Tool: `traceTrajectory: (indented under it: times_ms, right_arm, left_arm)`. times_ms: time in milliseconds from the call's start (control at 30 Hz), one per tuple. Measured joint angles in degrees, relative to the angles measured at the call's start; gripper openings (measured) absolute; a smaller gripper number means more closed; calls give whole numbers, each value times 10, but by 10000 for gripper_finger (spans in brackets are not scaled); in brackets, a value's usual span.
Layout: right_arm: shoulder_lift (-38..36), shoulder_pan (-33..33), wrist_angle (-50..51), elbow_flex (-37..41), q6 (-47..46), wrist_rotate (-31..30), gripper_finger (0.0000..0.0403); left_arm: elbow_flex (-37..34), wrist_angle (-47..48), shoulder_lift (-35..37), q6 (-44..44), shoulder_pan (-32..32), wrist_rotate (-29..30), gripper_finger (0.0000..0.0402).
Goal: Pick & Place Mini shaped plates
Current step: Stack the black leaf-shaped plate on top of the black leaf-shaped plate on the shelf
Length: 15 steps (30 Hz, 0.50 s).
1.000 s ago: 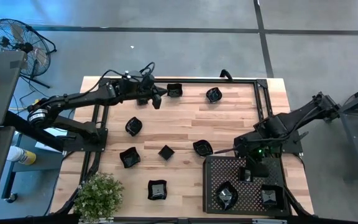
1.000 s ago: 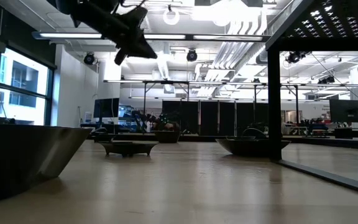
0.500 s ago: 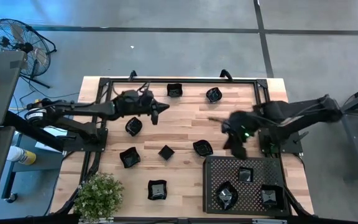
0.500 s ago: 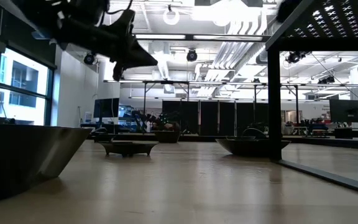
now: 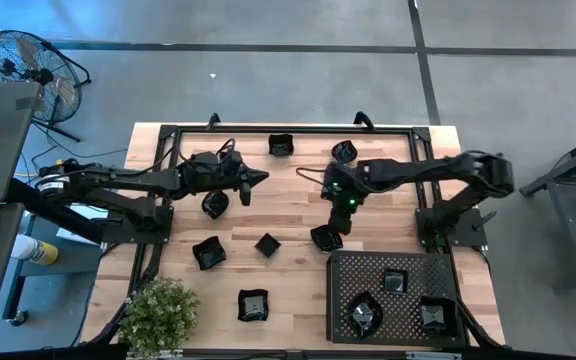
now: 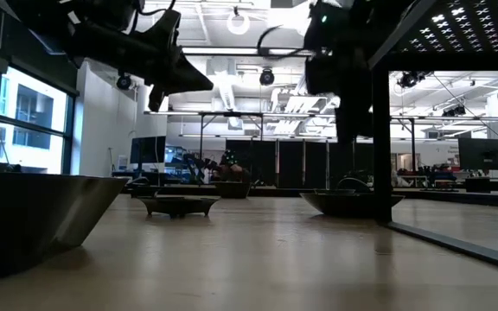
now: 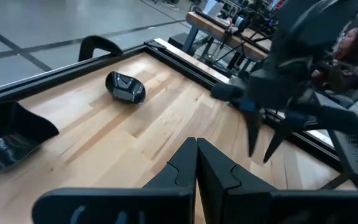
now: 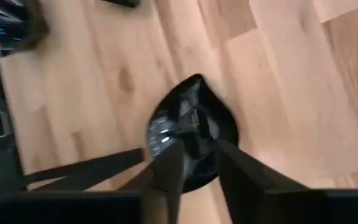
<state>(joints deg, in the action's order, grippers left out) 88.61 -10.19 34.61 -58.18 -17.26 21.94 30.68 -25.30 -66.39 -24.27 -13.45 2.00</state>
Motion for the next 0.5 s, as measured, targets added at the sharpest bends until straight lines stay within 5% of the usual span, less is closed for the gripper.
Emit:
traceTrajectory:
  times_ms: [233,500]
  right_arm:
    - [79,-27,-3,-3,84,9,165]
    - [138,-30,-44,-3,113,19,142]
  left_arm:
    - [0,12,0,0,0,1,0]
    - [0,15,0,0,0,1,0]
